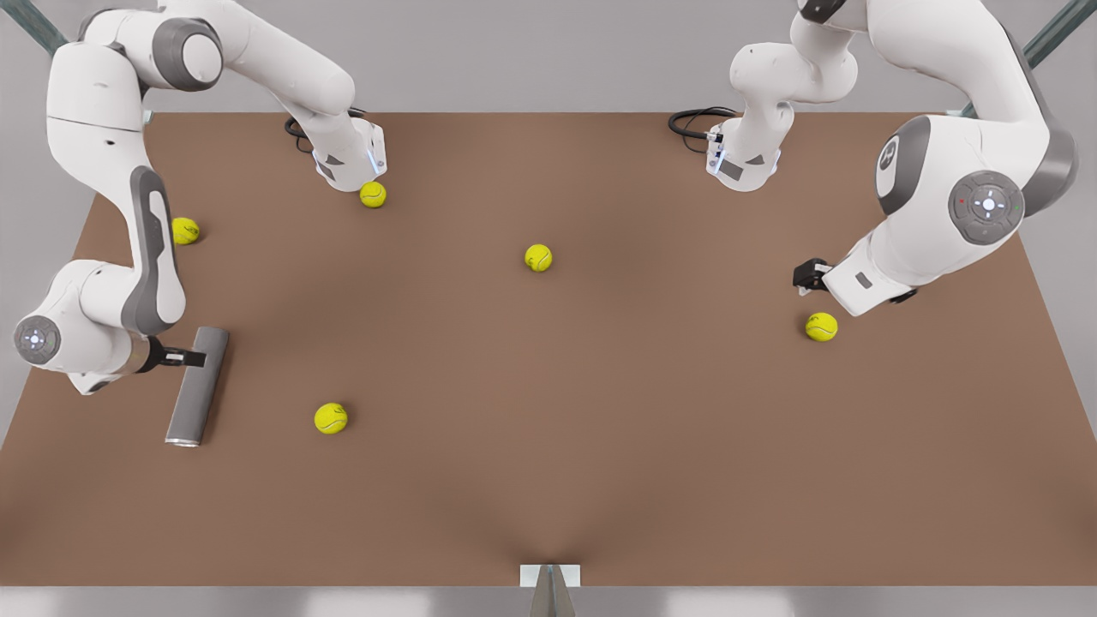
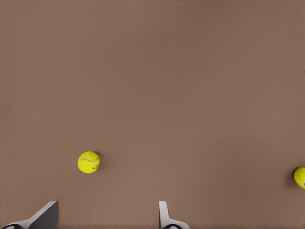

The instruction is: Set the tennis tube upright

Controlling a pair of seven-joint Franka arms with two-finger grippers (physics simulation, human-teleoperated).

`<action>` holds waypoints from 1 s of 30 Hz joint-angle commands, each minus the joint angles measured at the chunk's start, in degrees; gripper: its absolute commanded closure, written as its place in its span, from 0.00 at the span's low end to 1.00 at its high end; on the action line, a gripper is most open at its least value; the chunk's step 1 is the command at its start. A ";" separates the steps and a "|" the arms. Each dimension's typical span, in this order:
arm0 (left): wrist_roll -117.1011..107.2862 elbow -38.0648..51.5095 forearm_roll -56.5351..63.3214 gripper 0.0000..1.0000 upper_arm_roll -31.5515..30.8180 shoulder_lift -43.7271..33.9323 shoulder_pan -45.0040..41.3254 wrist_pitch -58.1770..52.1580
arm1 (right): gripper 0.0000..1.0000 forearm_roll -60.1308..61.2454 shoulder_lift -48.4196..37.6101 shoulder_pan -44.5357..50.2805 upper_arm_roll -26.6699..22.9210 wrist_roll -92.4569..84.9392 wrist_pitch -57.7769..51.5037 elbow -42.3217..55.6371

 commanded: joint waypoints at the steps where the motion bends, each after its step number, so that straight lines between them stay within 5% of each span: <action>1: 0.03 0.00 0.03 0.00 0.00 -0.05 0.00 0.00 | 0.00 0.10 0.57 -0.29 -0.01 -0.88 0.13 0.14; 7: -0.06 -0.09 -0.06 0.00 0.00 0.12 0.00 0.00 | 0.00 0.28 7.08 -0.73 -0.01 -3.52 0.31 4.44; 12: -0.06 -0.09 -0.06 0.00 0.00 0.12 0.00 0.00 | 0.00 0.37 7.08 -1.00 -0.01 -1.76 8.31 1.28; 30: -0.06 -0.26 -0.06 0.00 0.00 0.30 0.00 -0.09 | 0.00 -3.15 9.98 -2.67 -0.28 -2.11 8.39 1.28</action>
